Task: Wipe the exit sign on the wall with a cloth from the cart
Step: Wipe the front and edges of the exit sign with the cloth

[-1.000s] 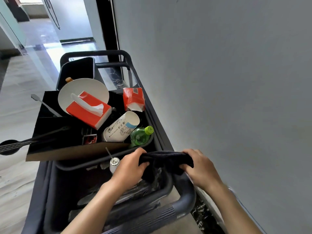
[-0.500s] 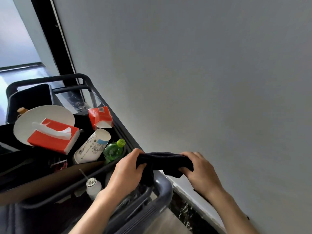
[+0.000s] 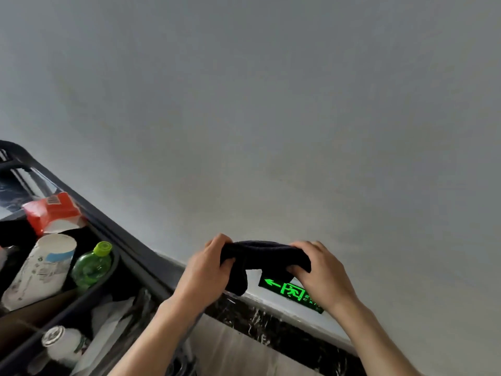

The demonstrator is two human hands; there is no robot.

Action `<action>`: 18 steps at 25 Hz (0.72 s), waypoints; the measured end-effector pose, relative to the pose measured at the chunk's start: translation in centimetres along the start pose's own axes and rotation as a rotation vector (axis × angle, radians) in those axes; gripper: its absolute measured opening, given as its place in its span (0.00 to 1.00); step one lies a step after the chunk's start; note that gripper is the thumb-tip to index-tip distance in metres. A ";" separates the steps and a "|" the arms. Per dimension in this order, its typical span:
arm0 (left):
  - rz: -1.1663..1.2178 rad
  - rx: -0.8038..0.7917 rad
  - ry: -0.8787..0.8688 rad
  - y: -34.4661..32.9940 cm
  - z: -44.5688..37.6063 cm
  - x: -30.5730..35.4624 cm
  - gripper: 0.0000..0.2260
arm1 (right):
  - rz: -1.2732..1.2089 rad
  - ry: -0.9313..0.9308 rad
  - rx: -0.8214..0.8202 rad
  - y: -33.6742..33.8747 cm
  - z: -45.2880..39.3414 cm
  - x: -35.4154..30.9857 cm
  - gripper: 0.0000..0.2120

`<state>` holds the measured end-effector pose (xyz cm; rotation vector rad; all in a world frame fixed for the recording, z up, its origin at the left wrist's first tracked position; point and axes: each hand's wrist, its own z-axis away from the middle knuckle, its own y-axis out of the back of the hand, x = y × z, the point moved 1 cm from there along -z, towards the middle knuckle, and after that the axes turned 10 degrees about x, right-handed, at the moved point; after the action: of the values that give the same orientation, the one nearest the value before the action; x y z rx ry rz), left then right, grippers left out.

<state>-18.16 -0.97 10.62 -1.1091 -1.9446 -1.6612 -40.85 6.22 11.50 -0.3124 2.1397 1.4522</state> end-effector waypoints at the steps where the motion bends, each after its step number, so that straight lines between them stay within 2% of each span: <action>1: 0.005 -0.012 -0.018 -0.9 -0.1 0.9 0.08 | 0.009 -0.012 0.009 0.9 0.4 0.9 0.16; 8: -0.003 -0.076 -0.098 -6.9 1.0 7.9 0.08 | 0.020 -0.093 0.075 6.7 3.3 7.9 0.16; 18: -0.032 -0.078 -0.039 -11.7 3.4 12.3 0.07 | 0.046 -0.167 0.110 9.4 5.5 13.3 0.15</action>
<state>-33.95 6.28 10.59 -1.1532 -1.9462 -1.7577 -54.74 16.30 10.18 -0.0986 2.0932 1.3295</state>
